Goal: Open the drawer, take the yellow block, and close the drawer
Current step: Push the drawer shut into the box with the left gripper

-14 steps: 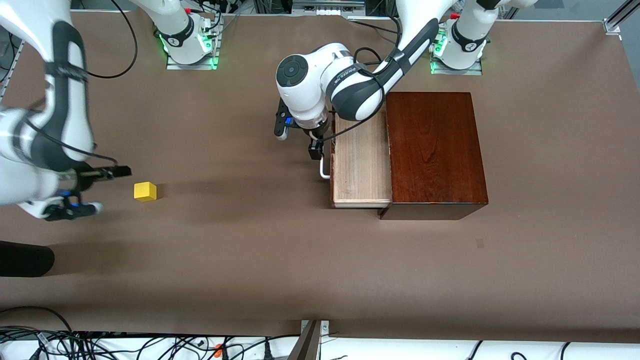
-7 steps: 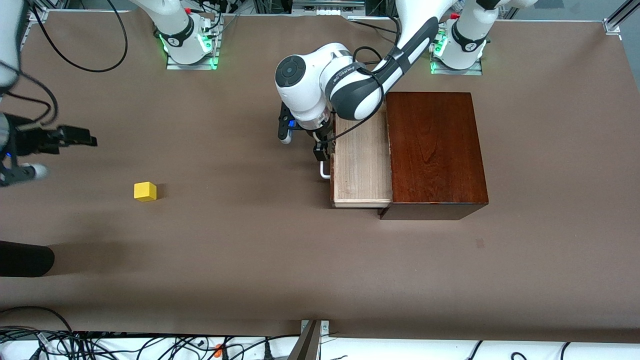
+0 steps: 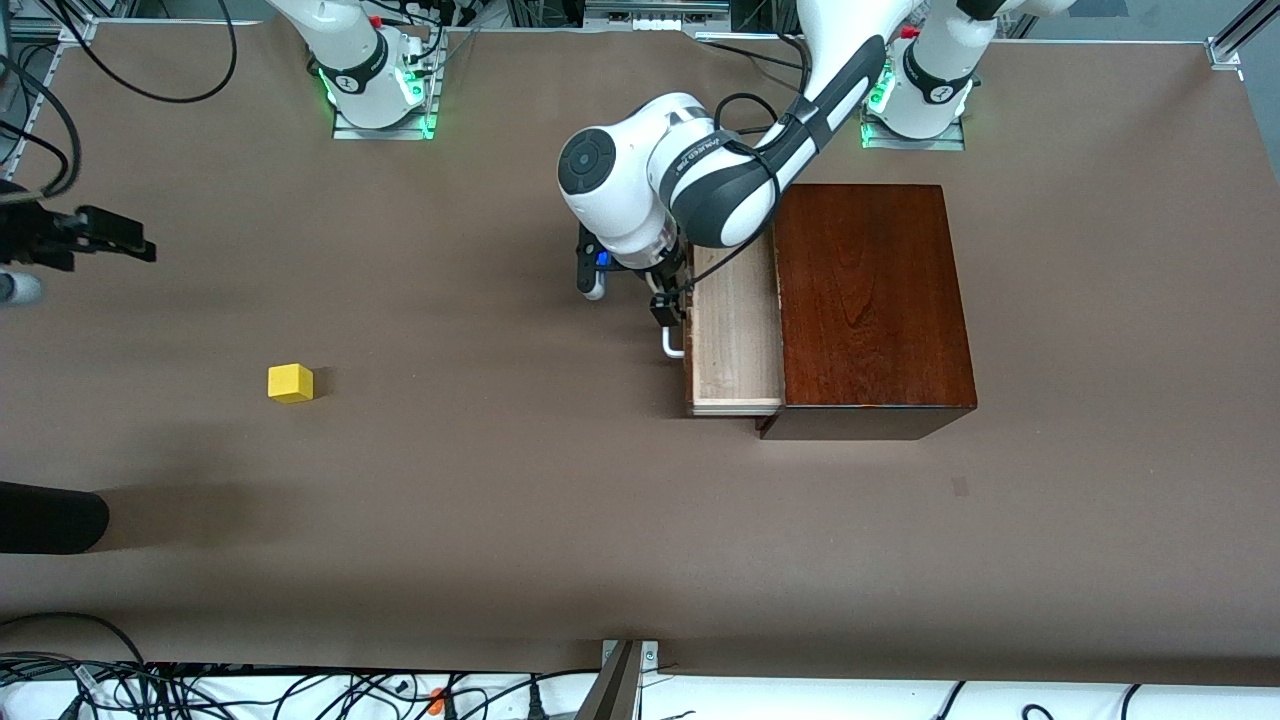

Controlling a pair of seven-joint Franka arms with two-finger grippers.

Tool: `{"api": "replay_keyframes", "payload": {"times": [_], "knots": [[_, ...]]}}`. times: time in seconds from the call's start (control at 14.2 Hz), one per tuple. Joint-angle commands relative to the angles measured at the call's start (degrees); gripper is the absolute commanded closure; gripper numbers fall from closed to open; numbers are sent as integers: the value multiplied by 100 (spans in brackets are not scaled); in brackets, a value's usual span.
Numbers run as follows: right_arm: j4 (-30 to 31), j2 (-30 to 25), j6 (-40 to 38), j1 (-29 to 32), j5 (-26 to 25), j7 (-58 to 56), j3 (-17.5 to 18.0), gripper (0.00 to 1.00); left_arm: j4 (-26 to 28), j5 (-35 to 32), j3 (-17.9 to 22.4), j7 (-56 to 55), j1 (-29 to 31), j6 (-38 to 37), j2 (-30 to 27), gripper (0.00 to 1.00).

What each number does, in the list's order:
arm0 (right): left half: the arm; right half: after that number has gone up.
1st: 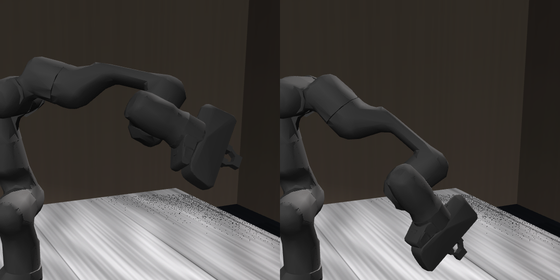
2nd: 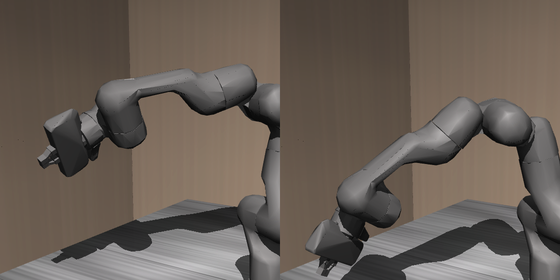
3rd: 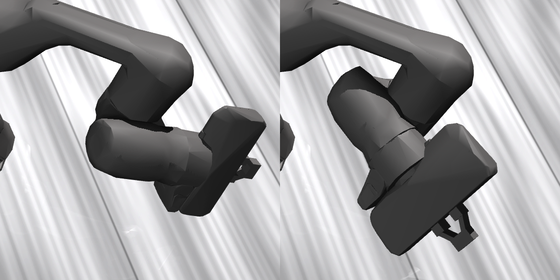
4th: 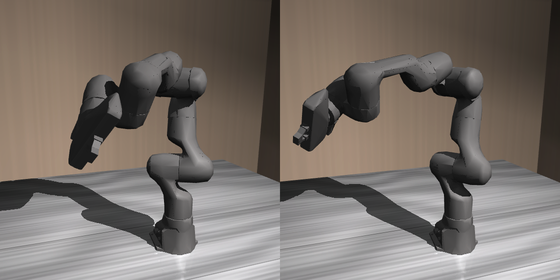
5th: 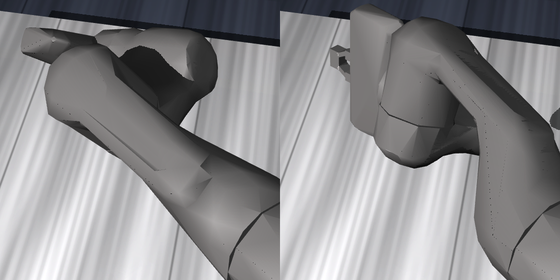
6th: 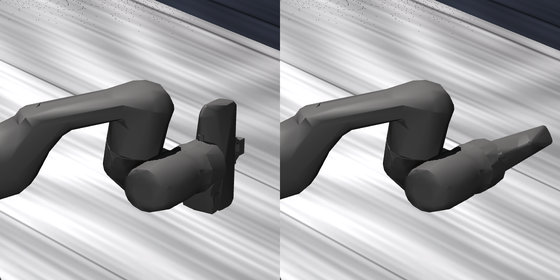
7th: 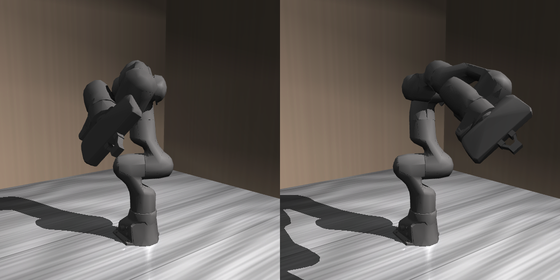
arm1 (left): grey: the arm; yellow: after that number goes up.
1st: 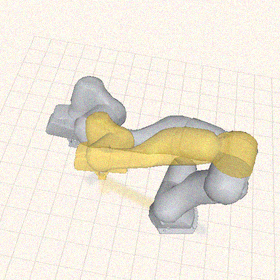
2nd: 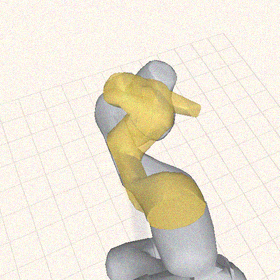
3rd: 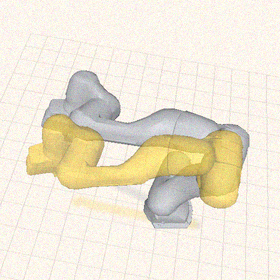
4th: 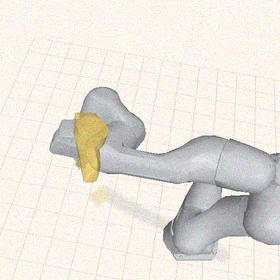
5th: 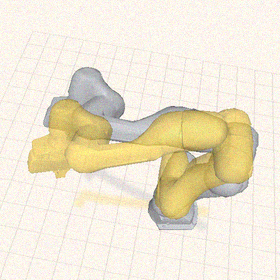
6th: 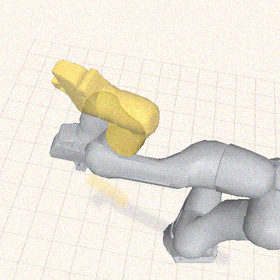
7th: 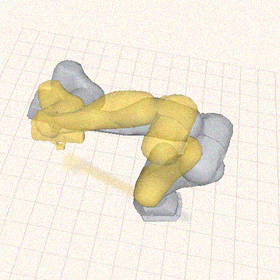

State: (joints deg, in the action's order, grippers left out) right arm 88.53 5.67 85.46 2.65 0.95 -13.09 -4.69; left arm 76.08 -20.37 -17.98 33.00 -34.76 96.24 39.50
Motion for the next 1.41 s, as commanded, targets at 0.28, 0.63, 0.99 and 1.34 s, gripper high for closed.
{"api": "replay_keyframes", "payload": {"times": [0.28, 0.63, 0.99, 1.34], "knots": [[402, -585, 101, 289, -112, 428, 240, 0, 21, -257, 172, 75, 311, -632, -100, 0], [385, -612, 120, 86, -112, 1081, 231, 0, 223, -257, 172, 146, 601, -817, -258, 0], [332, -585, 93, 78, -130, 1090, 284, 0, 232, -257, 172, 154, 900, -1046, -249, 0], [332, -550, 102, 78, -103, 1098, 284, 0, 101, -134, 94, -143, 769, -949, -241, 0]]}}
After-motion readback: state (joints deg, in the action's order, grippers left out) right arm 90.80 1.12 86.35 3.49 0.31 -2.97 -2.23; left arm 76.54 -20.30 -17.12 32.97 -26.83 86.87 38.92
